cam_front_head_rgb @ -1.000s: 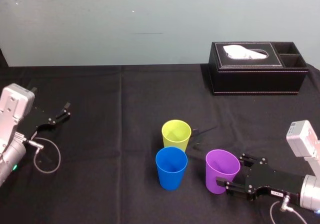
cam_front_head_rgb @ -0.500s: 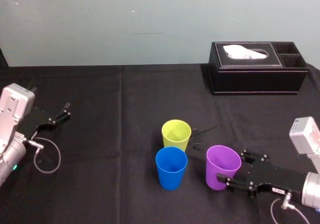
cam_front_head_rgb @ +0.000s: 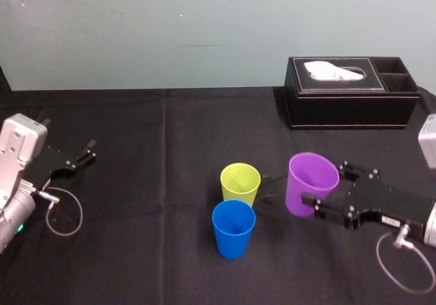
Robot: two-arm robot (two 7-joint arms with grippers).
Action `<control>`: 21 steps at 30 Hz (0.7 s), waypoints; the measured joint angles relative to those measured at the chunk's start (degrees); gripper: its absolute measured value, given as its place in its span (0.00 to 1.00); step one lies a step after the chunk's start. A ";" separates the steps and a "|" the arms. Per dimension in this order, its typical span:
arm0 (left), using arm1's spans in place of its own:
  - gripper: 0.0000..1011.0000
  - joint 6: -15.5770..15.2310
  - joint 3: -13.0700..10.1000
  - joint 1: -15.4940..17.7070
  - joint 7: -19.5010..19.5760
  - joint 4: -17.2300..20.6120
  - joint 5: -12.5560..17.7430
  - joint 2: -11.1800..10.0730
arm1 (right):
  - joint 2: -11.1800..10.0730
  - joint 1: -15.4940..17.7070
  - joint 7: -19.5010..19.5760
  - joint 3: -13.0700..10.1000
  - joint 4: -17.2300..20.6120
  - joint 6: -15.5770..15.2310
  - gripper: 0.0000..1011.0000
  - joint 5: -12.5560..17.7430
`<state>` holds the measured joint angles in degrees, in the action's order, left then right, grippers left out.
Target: Stack the three plastic cups sequentially using one hand.
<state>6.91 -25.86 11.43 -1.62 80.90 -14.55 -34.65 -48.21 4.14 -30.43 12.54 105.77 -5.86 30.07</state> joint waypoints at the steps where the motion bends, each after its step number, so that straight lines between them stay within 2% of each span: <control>1: 1.00 0.00 0.00 0.00 0.00 0.00 0.00 0.00 | 0.03 -0.49 0.09 -0.17 0.40 -0.38 0.71 0.13; 8: 1.00 0.00 0.00 0.00 0.00 0.00 0.00 0.00 | 1.02 -3.58 0.45 0.95 1.30 -2.65 0.71 0.45; 21: 1.00 0.00 0.00 0.00 0.00 0.00 0.00 0.00 | 5.63 -12.76 0.93 7.76 -1.80 -6.73 0.71 -2.11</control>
<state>6.91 -25.86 11.43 -1.62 80.90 -14.55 -34.65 -42.58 -8.61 -29.50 20.30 103.97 -12.60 27.96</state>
